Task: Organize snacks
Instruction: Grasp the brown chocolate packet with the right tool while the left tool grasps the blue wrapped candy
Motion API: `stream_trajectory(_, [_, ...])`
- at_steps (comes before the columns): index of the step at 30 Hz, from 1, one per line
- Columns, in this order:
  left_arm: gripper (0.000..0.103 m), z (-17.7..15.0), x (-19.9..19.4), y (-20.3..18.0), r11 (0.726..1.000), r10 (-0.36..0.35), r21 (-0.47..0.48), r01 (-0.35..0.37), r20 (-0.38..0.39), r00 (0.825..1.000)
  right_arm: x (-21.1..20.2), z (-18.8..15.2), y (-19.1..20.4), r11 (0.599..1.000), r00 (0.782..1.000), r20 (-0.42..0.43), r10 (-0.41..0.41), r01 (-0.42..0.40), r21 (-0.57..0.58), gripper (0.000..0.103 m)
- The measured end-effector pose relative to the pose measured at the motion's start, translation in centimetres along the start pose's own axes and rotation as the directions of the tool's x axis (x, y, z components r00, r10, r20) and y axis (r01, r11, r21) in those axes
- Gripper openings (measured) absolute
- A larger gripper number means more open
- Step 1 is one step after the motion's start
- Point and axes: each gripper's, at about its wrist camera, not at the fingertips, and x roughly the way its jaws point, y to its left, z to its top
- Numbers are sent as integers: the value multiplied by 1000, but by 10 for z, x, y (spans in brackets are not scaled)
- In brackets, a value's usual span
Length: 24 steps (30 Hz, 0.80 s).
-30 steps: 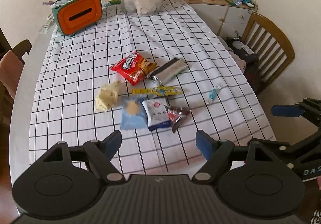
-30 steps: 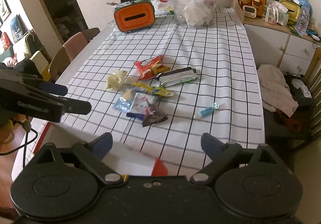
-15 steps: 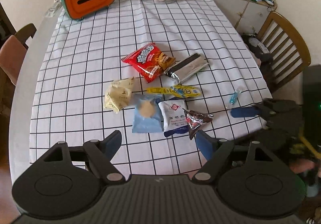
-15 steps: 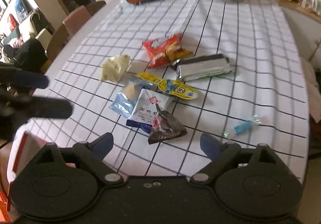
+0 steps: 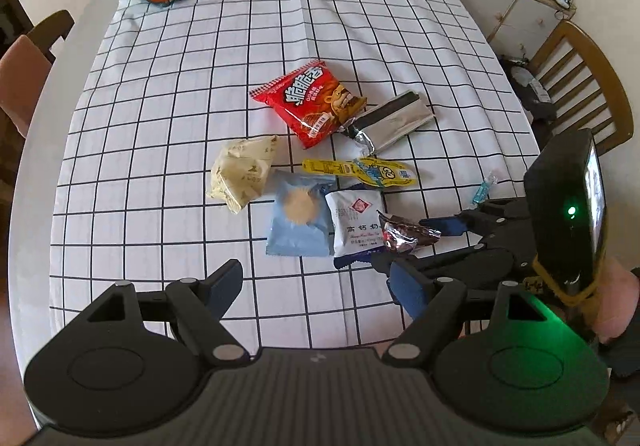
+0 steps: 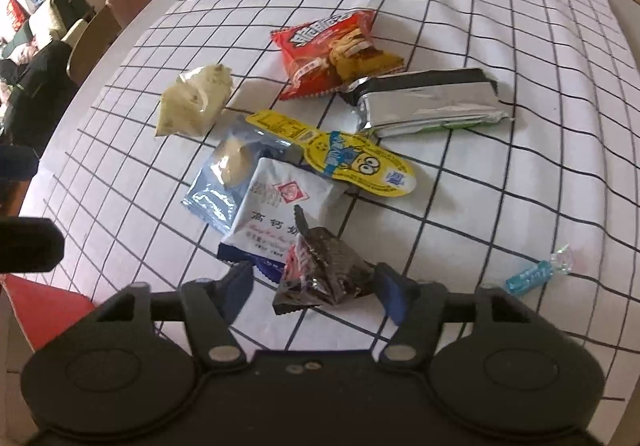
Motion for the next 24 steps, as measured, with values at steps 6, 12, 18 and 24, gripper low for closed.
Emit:
stream_trajectory(6, [81,10,-4,-16,998,8,59,-8,1,1000,-1,-1,-2,1000,1000,-1,-4,4,-2,39])
stream_trajectory(12, [81,19,-4,-36,992,11,124,-11,3,1000,-5,-7,-9,999,1000,26,10,-11,34,32])
stream_trajectory(18, [81,29,2,-61,980,5,200,-3,-10,1000,-24,-19,-22,996,997,69,28,-34,87,30])
stream_trajectory(24, [81,49,12,-95,963,-22,268,31,-34,999,-59,-49,-49,985,993,107,41,-58,161,30])
